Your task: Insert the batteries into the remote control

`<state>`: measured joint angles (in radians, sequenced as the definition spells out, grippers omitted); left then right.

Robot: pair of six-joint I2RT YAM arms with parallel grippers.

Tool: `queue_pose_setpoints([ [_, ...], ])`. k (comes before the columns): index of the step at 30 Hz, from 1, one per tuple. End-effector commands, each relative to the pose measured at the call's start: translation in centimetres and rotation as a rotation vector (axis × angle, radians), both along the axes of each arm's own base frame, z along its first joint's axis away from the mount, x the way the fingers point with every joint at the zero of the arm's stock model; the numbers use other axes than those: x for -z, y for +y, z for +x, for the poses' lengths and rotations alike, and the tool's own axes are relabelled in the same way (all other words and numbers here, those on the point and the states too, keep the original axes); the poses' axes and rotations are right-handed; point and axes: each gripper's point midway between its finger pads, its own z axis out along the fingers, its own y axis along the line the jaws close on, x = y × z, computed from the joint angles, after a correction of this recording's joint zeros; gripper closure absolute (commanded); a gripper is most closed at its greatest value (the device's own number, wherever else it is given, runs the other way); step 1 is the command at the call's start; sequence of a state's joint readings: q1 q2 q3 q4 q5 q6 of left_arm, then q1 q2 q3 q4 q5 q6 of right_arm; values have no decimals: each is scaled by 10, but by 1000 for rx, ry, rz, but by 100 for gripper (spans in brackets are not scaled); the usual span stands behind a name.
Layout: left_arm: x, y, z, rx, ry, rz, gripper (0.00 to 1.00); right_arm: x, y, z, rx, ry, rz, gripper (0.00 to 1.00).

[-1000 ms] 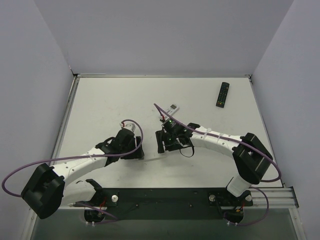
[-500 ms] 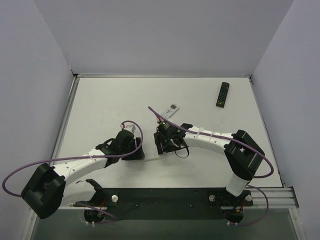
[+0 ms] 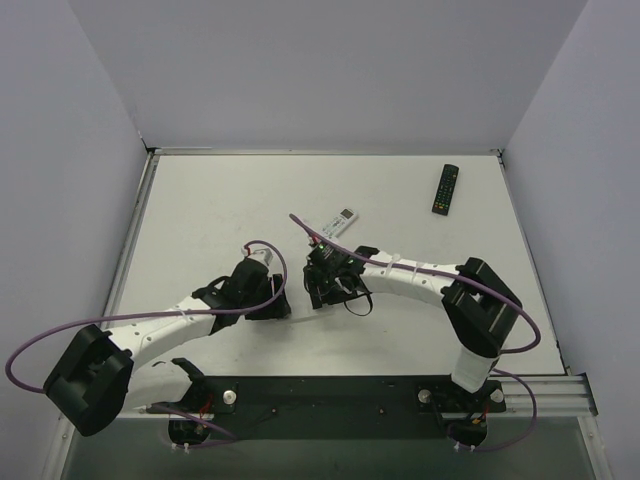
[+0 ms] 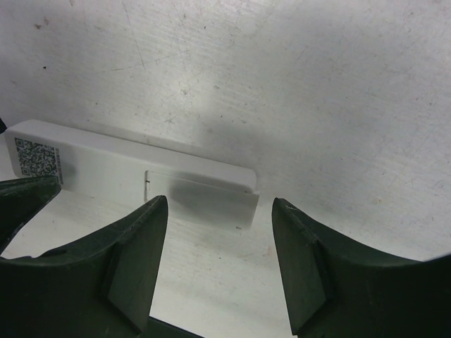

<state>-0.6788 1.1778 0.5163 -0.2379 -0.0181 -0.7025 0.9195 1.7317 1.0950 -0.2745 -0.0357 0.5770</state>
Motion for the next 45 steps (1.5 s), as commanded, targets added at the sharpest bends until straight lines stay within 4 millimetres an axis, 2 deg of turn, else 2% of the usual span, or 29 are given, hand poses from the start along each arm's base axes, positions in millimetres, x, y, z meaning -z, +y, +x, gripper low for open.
queue_pose_setpoints([
  [1,-5,-7,7,7,-21,-33,32,3,-3,-2,9,9,-55,44],
  [9,-3,-5,7,2,-20,-32,35,9,-6,-5,15,16,-101,45],
  [14,-3,-8,4,22,-9,-46,36,14,-7,-9,12,35,-117,54],
  [19,-3,-11,4,33,-10,-59,41,15,-5,-11,16,47,-113,59],
  [25,-5,-17,3,61,-14,-88,46,15,6,-17,-5,87,-81,60],
  [33,-5,-20,1,73,-11,-106,50,30,6,-25,-9,154,-86,60],
  [38,-3,-22,0,79,-3,-112,50,32,14,-31,-36,184,-44,60],
  [45,-10,-31,2,106,-21,-158,52,24,43,-36,-127,183,31,60],
])
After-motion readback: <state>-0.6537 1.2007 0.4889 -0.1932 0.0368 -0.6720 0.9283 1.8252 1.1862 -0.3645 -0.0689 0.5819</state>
